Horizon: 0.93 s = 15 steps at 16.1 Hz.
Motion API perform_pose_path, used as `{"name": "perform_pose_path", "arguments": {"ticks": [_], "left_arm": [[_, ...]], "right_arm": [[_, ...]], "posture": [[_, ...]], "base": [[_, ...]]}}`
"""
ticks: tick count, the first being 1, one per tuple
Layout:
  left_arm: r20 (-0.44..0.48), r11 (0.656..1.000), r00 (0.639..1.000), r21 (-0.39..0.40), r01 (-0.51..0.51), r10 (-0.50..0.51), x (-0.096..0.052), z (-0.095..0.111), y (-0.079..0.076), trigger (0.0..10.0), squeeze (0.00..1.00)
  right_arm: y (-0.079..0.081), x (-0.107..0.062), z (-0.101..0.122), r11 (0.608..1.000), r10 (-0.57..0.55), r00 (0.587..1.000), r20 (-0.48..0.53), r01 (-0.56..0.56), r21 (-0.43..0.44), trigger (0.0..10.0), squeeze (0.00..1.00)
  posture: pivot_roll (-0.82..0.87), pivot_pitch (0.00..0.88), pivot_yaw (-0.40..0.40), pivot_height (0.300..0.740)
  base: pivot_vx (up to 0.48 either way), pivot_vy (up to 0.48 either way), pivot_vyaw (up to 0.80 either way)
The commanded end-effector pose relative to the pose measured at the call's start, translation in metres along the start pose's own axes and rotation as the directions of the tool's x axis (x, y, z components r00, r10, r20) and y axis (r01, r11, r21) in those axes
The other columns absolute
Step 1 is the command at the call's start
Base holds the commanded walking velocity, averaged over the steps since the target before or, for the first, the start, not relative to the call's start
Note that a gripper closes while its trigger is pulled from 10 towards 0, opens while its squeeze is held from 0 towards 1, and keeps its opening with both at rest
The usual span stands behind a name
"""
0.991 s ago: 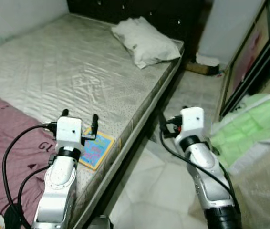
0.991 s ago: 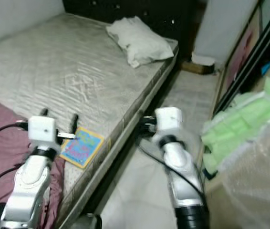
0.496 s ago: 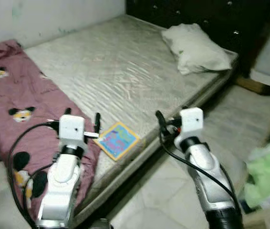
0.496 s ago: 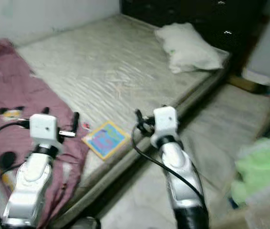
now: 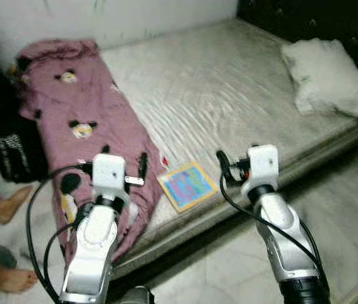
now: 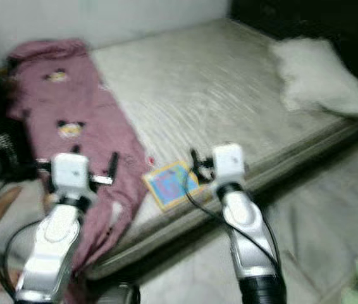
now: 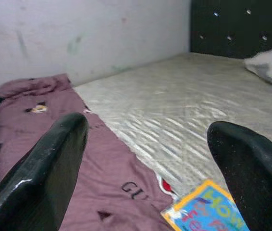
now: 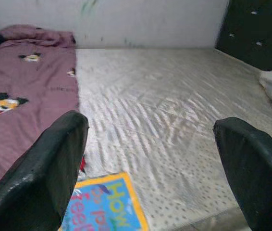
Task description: Clean up the room
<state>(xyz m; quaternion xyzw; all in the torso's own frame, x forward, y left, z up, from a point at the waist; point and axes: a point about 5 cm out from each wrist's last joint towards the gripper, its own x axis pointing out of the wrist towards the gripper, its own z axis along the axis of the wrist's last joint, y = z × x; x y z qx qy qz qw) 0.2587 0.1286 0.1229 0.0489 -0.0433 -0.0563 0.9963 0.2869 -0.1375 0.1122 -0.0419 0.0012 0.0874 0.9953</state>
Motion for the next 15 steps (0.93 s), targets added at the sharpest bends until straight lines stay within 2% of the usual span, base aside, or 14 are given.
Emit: {"name": "perform_pose_path", "arguments": {"ticks": [1, 12, 15], "left_arm": [[-0.007, 1.0, 1.0, 0.017, -0.011, 0.011, 0.002, -0.002, 0.007, 10.0, 0.0], [0.01, 1.0, 1.0, 0.008, 0.029, -0.029, 0.012, -0.001, 0.007, 10.0, 0.0], [0.001, 1.0, 1.0, 0.002, 0.023, -0.023, 0.01, -0.004, 0.009, 10.0, 0.0]], "right_arm": [[0.01, 0.003, 0.003, 1.0, 0.028, 0.999, 0.018, -0.028, 0.01, 10.0, 0.0], [0.015, 0.014, 0.005, 0.999, 0.03, 0.997, 0.066, -0.032, 0.03, 10.0, 0.0], [0.011, 0.013, 0.003, 0.999, -0.005, 0.998, 0.065, 0.001, 0.052, 10.0, 0.0]], "posture": [[0.02, 0.01, -0.022, 0.74], [0.02, 0.0, 0.001, 0.74], [0.02, 0.0, 0.003, 0.74]], "base": [[0.0, 0.0, 0.8], [0.0, 0.0, 0.8], [0.0, 0.0, 0.0]]}}
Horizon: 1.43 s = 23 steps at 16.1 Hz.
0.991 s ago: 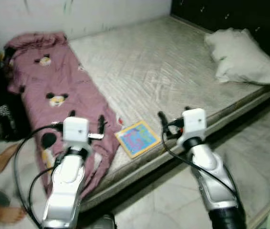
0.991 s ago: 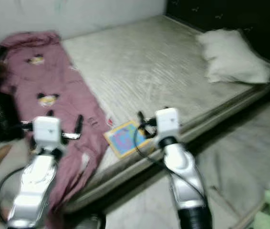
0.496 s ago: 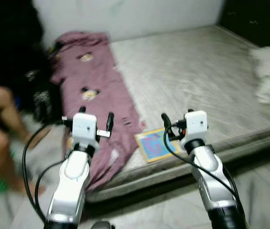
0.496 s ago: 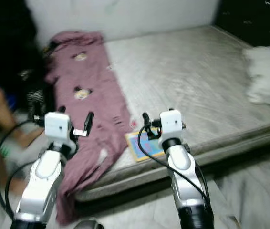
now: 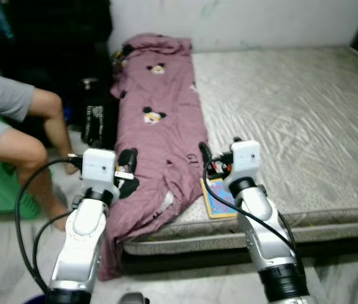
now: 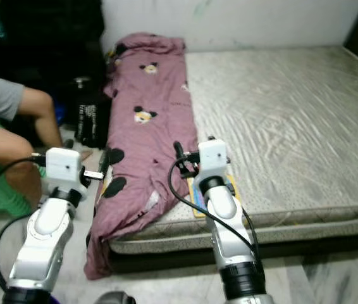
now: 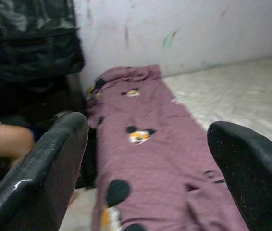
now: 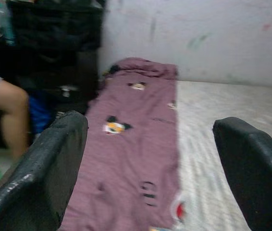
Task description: Clean up the room
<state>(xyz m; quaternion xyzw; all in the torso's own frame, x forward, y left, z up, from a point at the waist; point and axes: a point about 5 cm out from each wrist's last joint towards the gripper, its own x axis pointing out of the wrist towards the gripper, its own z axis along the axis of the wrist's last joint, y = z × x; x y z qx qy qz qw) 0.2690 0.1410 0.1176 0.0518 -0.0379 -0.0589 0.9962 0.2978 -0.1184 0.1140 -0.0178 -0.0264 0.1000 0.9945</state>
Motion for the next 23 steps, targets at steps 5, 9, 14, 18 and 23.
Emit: {"name": "perform_pose_path", "arguments": {"ticks": [5, 9, 14, 18, 23], "left_arm": [[0.037, 1.0, 0.999, 0.001, 0.013, -0.013, 0.012, 0.01, 0.003, 10.0, 0.0], [0.041, 0.999, 0.998, 0.004, 0.041, -0.041, 0.015, 0.012, 0.002, 10.0, 0.0], [0.071, 0.997, 0.994, -0.012, 0.079, -0.078, 0.019, 0.015, -0.004, 10.0, 0.0], [0.078, 0.997, 0.994, -0.015, 0.078, -0.077, 0.017, 0.016, -0.002, 10.0, 0.0], [0.08, 0.996, 0.993, -0.031, 0.088, -0.085, 0.014, 0.02, -0.006, 10.0, 0.0]], "right_arm": [[-0.003, 0.005, 0.019, 0.998, -0.051, 0.997, 0.056, 0.048, 0.047, 10.0, 0.0], [-0.008, 0.01, 0.029, 0.996, -0.066, 0.995, 0.08, 0.06, 0.07, 10.0, 0.0], [-0.013, 0.009, 0.024, 0.995, -0.09, 0.994, 0.065, 0.087, 0.053, 10.0, 0.0], [-0.013, 0.009, 0.02, 0.997, -0.076, 0.996, 0.052, 0.074, 0.036, 10.0, 0.0], [-0.012, 0.005, 0.012, 0.998, -0.066, 0.997, 0.029, 0.066, 0.021, 10.0, 0.0]], "posture": [[0.01, 0.0, 0.016, 0.74], [0.01, 0.0, 0.028, 0.74], [0.0, 0.0, 0.028, 0.74], [0.0, 0.0, 0.021, 0.74], [0.01, 0.0, 0.015, 0.74]], "base": [[0.0, 0.0, 0.0], [0.0, 0.0, 0.0], [0.165, 0.0, 0.0], [0.279, 0.0, 0.0], [0.294, 0.0, 0.0]]}}
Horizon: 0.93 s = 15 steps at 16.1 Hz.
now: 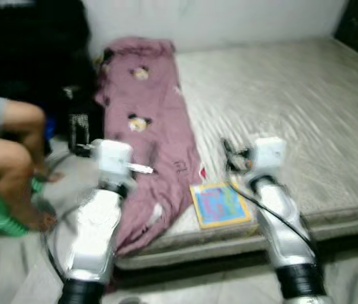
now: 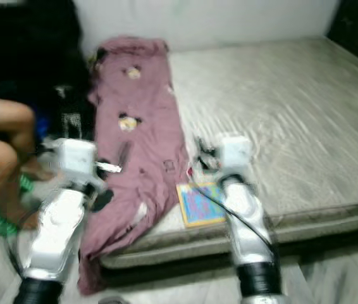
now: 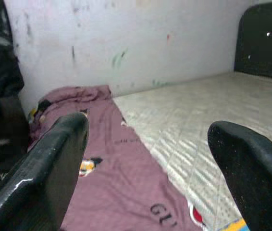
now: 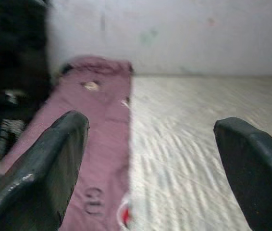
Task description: Clean up the room
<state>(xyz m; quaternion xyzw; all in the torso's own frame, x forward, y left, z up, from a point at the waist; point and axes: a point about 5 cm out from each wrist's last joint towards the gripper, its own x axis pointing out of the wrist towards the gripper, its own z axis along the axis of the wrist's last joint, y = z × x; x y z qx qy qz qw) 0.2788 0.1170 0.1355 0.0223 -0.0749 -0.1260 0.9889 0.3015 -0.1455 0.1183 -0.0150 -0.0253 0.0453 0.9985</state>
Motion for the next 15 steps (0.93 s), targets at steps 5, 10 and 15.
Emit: {"name": "perform_pose_path", "arguments": {"ticks": [5, 10, 15], "left_arm": [[-0.032, 1.0, 0.999, 0.03, -0.004, 0.005, -0.007, -0.003, 0.013, 10.0, 0.0], [-0.038, 0.999, 0.999, 0.025, -0.034, 0.035, -0.004, -0.005, 0.009, 10.0, 0.0], [-0.047, 0.996, 0.996, 0.034, -0.079, 0.081, -0.007, -0.006, 0.013, 10.0, 0.0]], "right_arm": [[0.012, -0.003, -0.007, 0.999, 0.002, 1.0, -0.024, -0.002, 0.033, 10.0, 0.0], [0.019, -0.003, -0.005, 0.999, 0.035, 0.999, -0.016, -0.034, 0.03, 10.0, 0.0], [0.023, -0.002, -0.003, 0.998, 0.058, 0.998, -0.012, -0.058, 0.009, 10.0, 0.0]], "posture": [[0.03, 0.0, 0.017, 0.74], [0.01, 0.0, 0.011, 0.74], [0.02, 0.001, -0.01, 0.74]], "base": [[0.307, 0.0, 0.0], [0.182, 0.0, 0.0], [0.0, 0.0, 0.32]]}}
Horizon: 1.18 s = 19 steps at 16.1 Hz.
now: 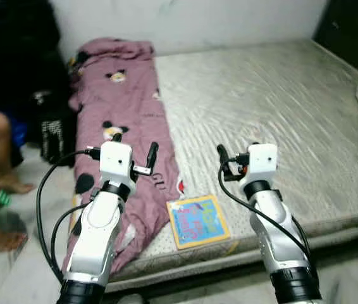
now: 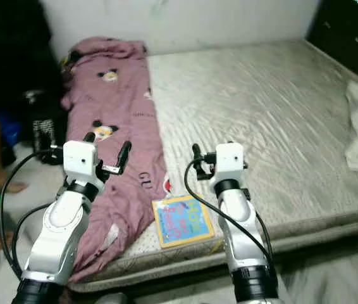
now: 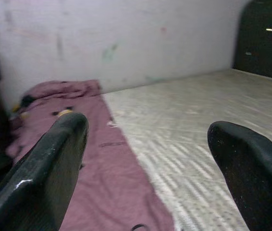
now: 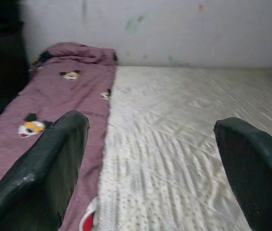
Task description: Clean up the room
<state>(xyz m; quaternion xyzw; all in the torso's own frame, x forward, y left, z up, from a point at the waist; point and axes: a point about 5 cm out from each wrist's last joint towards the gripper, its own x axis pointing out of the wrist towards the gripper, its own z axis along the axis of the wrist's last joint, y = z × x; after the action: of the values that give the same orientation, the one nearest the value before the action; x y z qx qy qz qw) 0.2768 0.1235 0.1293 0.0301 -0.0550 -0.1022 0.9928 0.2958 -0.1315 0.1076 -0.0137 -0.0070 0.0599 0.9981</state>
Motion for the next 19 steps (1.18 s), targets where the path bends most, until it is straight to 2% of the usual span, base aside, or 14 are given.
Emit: {"name": "perform_pose_path", "arguments": {"ticks": [1, 2, 6, 19], "left_arm": [[-0.007, 0.999, 0.999, 0.018, -0.036, 0.036, -0.0028, -0.0003, 0.0077, 10.0, 0.0], [-0.012, 0.999, 0.999, 0.017, -0.038, 0.038, -0.0033, -0.0016, 0.0078, 10.0, 0.0], [-0.019, 1.0, 1.0, 0.009, -0.024, 0.024, -0.0021, -0.0031, 0.0064, 10.0, 0.0], [-0.007, 1.0, 1.0, 0.017, -0.016, 0.016, -0.0012, -0.0014, 0.0067, 10.0, 0.0]], "right_arm": [[0.0081, 0.0023, 0.0065, 1.0, 0.03, 0.999, 0.022, -0.03, 0.004, 10.0, 0.0], [0.0067, 0.0024, 0.006, 1.0, 0.026, 0.999, 0.02, -0.026, 0.008, 10.0, 0.0], [0.0028, 0.0023, 0.0048, 1.0, -0.002, 1.0, 0.017, 0.002, 0.014, 10.0, 0.0], [0.0072, 0.0061, 0.0022, 1.0, 0.024, 1.0, 0.008, -0.024, 0.008, 10.0, 0.0]], "posture": [[0.02, 0.001, -0.01, 0.74], [0.01, 0.006, -0.008, 0.74], [0.01, 0.001, -0.002, 0.74], [0.02, 0.0, -0.014, 0.74]], "base": [[0.0, 0.0, 0.8], [0.0, 0.0, 0.8], [0.0, 0.0, 0.0], [0.0, -0.306, 0.0]]}}
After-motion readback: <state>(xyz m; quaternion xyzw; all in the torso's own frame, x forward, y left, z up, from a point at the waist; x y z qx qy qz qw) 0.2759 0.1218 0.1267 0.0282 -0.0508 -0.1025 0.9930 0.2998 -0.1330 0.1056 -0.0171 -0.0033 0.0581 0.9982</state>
